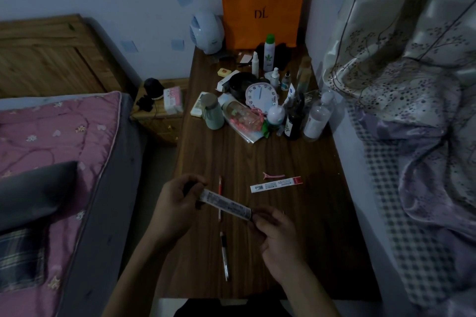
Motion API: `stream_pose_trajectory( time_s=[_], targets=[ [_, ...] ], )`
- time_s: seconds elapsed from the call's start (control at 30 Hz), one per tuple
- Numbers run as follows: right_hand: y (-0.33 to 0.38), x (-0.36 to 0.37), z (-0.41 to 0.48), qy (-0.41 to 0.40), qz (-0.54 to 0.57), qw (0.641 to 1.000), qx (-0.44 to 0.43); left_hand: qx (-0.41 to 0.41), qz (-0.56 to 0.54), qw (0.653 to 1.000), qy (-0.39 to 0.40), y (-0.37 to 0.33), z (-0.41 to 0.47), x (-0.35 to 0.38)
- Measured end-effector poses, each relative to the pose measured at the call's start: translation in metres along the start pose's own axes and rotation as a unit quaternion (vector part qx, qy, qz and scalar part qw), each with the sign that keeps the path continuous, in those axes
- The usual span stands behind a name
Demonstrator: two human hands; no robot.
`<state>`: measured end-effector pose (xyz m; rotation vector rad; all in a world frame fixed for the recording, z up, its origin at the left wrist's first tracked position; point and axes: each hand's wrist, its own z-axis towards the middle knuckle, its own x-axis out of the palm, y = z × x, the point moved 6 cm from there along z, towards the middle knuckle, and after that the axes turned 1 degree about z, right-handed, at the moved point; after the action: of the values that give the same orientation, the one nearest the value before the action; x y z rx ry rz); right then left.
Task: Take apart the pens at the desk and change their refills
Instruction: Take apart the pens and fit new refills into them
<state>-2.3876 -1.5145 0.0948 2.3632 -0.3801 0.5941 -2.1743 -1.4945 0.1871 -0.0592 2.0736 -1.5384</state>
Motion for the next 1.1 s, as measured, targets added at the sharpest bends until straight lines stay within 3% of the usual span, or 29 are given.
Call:
stream_pose_trajectory(
  time_s=[0.2,0.57,0.77,0.93,1.1],
  targets=[
    [0.012,0.001,-0.004,0.042,0.072,0.995,-0.055,-0.056,-0.137,0.989,0.011,0.012,-0.002,-0.002],
    [0.007,0.007,-0.007,0.064,-0.052,0.993,-0.079,-0.086,-0.268,0.959,0.036,0.029,0.002,-0.003],
    [0.002,0.001,-0.002,0.024,-0.191,0.974,-0.12,-0.131,-0.311,0.94,0.057,0.059,0.003,0.001],
    [-0.006,-0.006,0.006,0.014,-0.33,0.932,-0.152,-0.154,-0.273,0.949,0.043,0.079,-0.005,0.01],
    [-0.007,-0.006,0.009,0.015,-0.495,0.841,-0.22,-0.184,-0.322,0.927,0.049,0.08,-0.01,0.017]
  ],
)
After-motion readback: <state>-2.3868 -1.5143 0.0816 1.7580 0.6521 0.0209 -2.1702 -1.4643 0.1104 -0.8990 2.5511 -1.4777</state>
